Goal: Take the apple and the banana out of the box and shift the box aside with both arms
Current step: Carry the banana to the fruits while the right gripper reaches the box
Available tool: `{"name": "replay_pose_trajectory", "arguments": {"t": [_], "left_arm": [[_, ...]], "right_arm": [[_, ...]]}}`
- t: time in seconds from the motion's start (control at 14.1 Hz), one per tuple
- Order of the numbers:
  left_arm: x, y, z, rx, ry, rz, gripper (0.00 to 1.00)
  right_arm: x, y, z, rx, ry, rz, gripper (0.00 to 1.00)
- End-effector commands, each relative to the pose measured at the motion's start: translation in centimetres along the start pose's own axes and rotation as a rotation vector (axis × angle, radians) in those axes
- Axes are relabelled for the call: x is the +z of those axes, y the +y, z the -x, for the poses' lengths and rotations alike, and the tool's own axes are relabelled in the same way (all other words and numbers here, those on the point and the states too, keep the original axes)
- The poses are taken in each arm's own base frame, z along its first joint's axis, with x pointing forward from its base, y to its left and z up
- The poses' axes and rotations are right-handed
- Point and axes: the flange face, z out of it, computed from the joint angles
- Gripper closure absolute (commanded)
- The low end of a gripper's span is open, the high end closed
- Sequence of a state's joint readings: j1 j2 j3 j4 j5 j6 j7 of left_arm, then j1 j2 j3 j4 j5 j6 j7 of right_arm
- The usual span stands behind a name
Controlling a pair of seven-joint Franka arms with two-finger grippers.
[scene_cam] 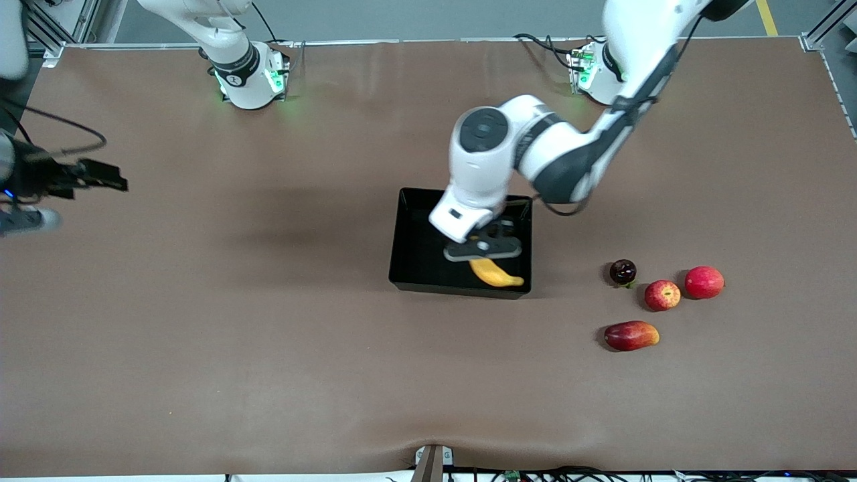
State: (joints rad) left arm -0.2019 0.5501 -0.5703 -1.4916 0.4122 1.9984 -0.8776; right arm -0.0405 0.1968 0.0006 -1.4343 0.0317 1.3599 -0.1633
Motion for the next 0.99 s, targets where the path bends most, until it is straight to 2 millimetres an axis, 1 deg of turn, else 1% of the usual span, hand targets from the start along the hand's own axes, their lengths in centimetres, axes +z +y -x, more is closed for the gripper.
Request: {"name": "replay_pose_trajectory", "arguments": {"t": [0.0,0.07,0.14,0.21,0.28,0.35,0.43,0.5,0.57,0.64,0.78,0.85,0.92], "left_arm": [[-2.2,-6.0,-2.1,0.076,-0.049,-0.006,1.00],[-2.1,-8.3,-3.2,0.092,-0.061,-0.016,1.00],[-1.9,-10.9,-4.2,0.114,-0.075,-0.031,1.00],[-1.2,-13.4,-4.8,0.149,-0.106,-0.050,1.00],[-0.7,-16.4,-5.5,0.196,-0.125,-0.060,1.00],[0.0,-19.7,-6.2,0.243,-0.145,-0.066,1.00],[0.8,-23.8,-7.3,0.278,-0.163,-0.064,1.00],[1.5,-27.0,-8.2,0.313,-0.172,-0.053,1.00],[2.3,-29.6,-8.9,0.327,-0.174,-0.042,1.00],[3.4,-31.0,-9.5,0.339,-0.166,-0.038,1.00],[5.8,-32.7,-10.5,0.407,-0.134,-0.063,1.00],[7.2,-34.3,-11.1,0.437,-0.123,-0.080,1.00],[8.7,-35.4,-11.7,0.482,-0.114,-0.069,1.00]], "right_arm": [[-0.6,-1.5,0.0,-0.027,0.008,-0.007,0.00],[-0.5,-3.6,-0.4,-0.050,0.016,-0.014,0.00],[-0.4,-4.9,-1.0,-0.070,0.042,-0.012,0.00],[0.0,-6.2,-1.4,-0.089,0.051,-0.009,0.00],[0.4,-7.8,-1.7,-0.104,0.054,-0.016,0.00],[0.9,-8.8,-2.1,-0.074,0.057,-0.029,0.00],[1.8,-10.8,-2.6,-0.024,0.047,-0.037,0.00],[2.4,-13.1,-3.0,0.012,0.056,-0.034,0.00],[3.5,-15.6,-3.3,0.024,0.053,-0.027,0.00],[4.1,-17.5,-3.6,0.024,0.061,-0.021,0.00],[7.0,-22.0,-4.3,0.034,0.055,-0.006,0.00],[8.2,-23.5,-4.5,0.076,0.072,-0.006,0.00],[9.4,-25.3,-4.7,0.087,0.091,-0.007,0.00]]}}
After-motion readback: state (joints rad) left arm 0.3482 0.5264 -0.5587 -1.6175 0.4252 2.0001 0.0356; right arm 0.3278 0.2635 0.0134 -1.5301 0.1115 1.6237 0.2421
